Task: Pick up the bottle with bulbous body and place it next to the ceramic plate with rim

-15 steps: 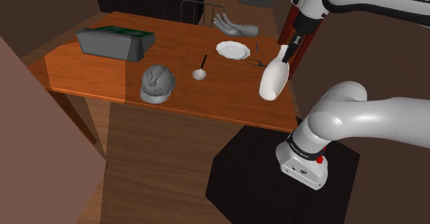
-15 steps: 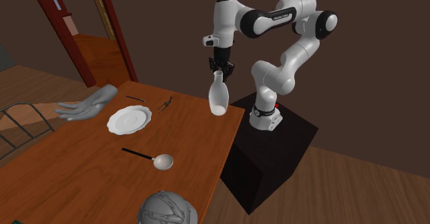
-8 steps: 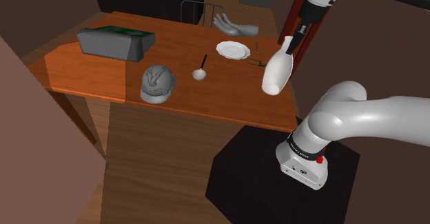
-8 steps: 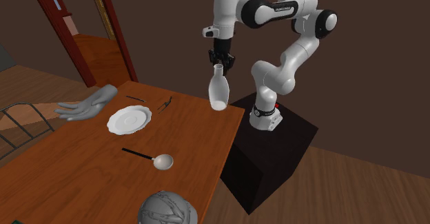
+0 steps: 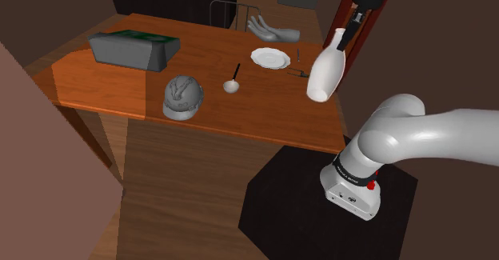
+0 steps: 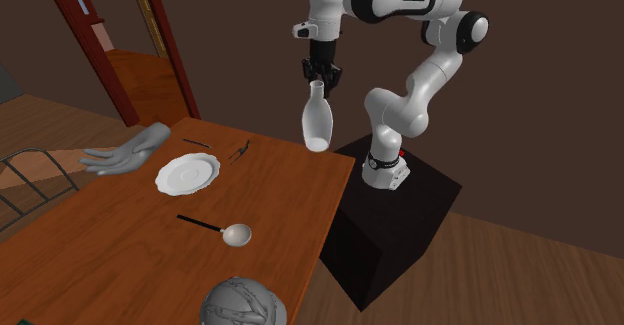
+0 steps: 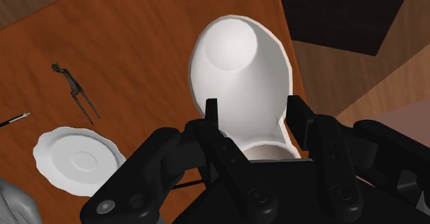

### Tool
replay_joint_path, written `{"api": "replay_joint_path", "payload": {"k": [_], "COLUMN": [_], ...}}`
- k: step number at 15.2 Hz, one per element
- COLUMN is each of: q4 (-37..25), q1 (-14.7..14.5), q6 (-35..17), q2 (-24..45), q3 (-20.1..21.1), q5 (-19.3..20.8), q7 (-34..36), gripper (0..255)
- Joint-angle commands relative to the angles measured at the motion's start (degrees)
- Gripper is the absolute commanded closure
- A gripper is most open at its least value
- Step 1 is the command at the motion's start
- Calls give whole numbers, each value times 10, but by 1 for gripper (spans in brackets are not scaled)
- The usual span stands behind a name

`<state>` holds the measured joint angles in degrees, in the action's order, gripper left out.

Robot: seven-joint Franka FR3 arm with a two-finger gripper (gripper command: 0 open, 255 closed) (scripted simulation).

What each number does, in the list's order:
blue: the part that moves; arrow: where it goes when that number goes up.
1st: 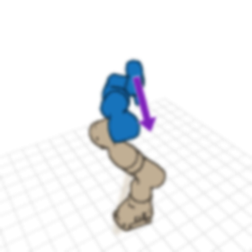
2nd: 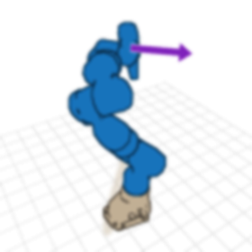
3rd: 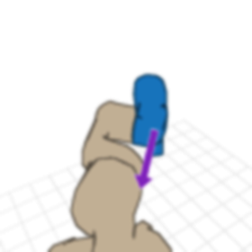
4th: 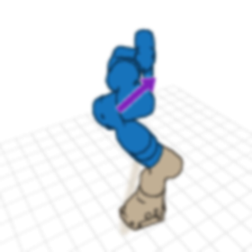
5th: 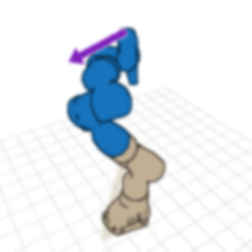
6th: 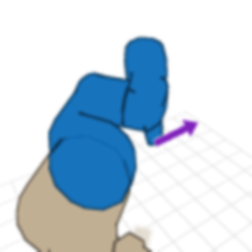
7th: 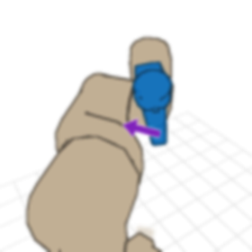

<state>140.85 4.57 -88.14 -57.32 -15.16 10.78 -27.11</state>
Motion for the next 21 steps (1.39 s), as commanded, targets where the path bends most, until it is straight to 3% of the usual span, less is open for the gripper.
{"api": "replay_joint_path", "payload": {"k": [1,21], "q4": [-16,-218], "q1": [-1,-16], "q6": [13,137], "q2": [3,82], "q3": [2,19], "q5": [-2,-23], "q7": [-1,-6], "gripper": [255,255]}}
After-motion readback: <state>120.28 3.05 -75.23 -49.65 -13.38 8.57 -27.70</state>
